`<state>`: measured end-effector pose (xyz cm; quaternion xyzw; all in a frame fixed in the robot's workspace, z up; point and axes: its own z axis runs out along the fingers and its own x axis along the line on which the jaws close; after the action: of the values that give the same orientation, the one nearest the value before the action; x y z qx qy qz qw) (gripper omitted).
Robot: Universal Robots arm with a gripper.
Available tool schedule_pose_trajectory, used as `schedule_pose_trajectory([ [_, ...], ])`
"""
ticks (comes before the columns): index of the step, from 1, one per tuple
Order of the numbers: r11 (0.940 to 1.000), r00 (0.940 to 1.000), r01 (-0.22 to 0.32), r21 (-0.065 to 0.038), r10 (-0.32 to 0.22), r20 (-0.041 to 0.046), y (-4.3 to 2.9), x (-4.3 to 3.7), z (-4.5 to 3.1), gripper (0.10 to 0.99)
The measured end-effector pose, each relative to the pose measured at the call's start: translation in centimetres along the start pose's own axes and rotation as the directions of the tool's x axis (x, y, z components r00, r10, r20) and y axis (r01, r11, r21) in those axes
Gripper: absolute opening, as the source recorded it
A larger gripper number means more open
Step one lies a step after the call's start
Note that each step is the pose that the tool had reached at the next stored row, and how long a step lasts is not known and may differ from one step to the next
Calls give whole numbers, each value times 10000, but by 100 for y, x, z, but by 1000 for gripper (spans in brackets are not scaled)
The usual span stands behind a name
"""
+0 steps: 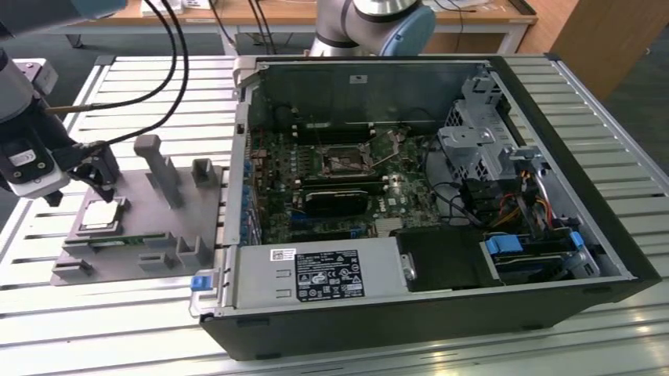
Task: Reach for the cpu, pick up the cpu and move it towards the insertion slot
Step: 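Pick up the cpu and move it towards the insertion slot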
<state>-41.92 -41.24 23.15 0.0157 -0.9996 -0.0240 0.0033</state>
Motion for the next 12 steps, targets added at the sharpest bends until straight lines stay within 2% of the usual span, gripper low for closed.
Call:
schedule_pose_trajectory([
  [12,10000,10000,-1,1,1,-2,0,-2,218,733],
])
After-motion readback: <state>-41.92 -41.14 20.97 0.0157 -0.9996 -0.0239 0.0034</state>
